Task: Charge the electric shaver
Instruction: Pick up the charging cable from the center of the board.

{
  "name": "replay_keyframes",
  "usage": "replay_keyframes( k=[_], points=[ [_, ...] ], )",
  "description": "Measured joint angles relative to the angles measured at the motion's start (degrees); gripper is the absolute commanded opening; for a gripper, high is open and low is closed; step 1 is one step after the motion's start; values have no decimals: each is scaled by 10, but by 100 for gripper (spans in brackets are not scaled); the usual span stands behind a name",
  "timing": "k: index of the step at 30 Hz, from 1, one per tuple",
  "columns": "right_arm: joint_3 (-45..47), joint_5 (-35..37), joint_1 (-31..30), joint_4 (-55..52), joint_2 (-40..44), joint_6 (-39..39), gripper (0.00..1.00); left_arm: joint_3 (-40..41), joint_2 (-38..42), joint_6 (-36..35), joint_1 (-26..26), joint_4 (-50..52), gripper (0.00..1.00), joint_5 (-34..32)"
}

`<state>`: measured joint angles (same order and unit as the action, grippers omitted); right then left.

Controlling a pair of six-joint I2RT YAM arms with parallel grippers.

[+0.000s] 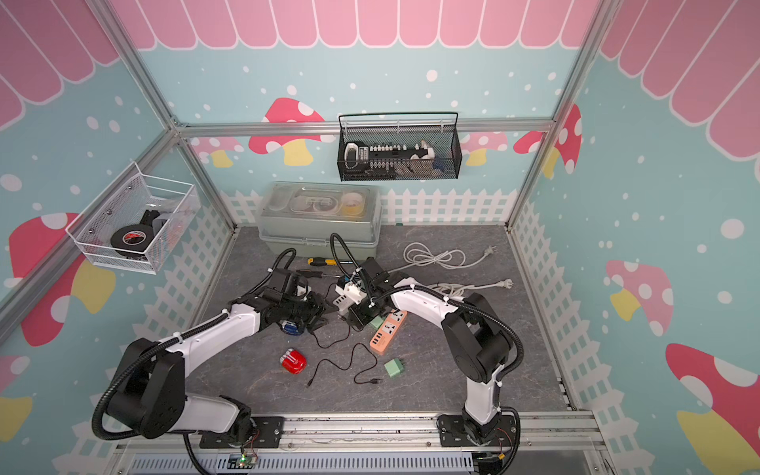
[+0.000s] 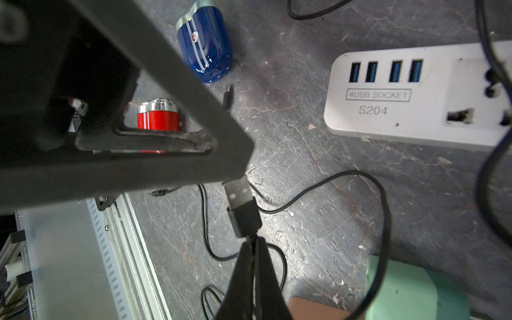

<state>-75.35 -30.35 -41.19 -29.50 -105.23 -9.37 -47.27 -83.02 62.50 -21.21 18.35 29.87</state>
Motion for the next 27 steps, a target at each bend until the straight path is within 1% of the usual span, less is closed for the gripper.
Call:
replay_keyframes(
  k=[4, 7, 10, 20, 21, 24, 25, 27],
  points=[
    [3, -8, 2, 7, 0, -8, 0, 0, -24, 5, -5, -38, 28, 6],
    [5, -10, 8, 12, 0, -15, 0, 0, -26, 3, -8, -50, 26, 11],
    [5, -12, 15, 17, 0, -21, 0, 0, -26, 5, -10, -54, 21, 14],
    [6, -15, 18, 26, 0, -32, 0, -8, -42, 5, -14, -54, 21, 20],
    [6, -16, 18, 26, 0, -32, 0, -9, -43, 5, -16, -54, 18, 20],
    [6, -17, 18, 27, 0, -33, 0, -17, -49, 10, -17, -55, 2, 21],
    [6, -18, 18, 27, 0, -34, 0, -20, -50, 11, -17, -56, 0, 21],
    [7, -18, 18, 30, 0, -34, 0, -24, -51, 10, -17, -55, 0, 21]
  ],
)
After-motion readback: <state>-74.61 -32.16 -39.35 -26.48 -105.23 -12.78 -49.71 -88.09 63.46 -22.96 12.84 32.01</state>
